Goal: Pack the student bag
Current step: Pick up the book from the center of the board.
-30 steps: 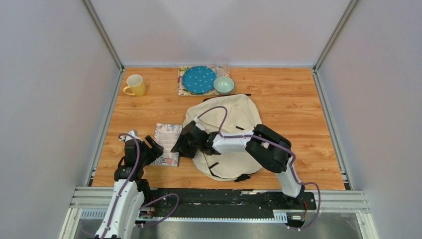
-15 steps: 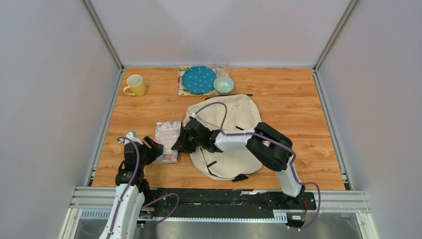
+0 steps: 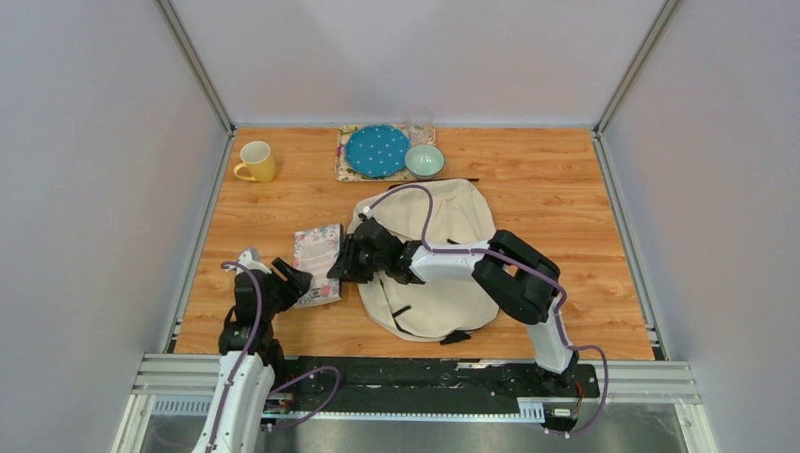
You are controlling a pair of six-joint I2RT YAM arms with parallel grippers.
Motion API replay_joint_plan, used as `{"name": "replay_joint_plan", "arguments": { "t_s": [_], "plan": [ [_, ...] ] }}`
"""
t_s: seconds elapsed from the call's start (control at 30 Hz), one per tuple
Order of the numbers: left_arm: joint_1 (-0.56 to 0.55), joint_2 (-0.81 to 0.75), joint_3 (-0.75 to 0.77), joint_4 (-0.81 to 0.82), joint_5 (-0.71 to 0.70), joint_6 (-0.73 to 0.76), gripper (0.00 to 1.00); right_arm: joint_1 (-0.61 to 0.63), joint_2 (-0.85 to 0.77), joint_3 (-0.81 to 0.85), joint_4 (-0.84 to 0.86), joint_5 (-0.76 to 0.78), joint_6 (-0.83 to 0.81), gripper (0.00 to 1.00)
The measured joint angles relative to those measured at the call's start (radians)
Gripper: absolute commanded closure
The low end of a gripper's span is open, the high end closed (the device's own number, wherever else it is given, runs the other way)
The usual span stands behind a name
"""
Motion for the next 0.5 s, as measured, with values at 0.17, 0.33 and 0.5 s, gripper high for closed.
{"name": "replay_joint_plan", "arguments": {
  "t_s": [0.17, 0.33, 0.5],
  "plan": [
    [0.003, -0.034, -0.001, 0.003, 0.007, -0.011, 0.30, -0.005, 0.013, 0.018, -0.030, 0.000, -0.018, 0.65],
    [0.004, -0.062, -0.002, 0.009, 0.036, -0.033, 0.33, -0.006, 0.013, 0.020, -0.066, 0.000, -0.042, 0.60],
    [0.005, -0.065, -0.003, 0.015, 0.056, -0.044, 0.33, -0.006, 0.016, 0.032, -0.092, -0.014, -0.061, 0.57]
  ]
}}
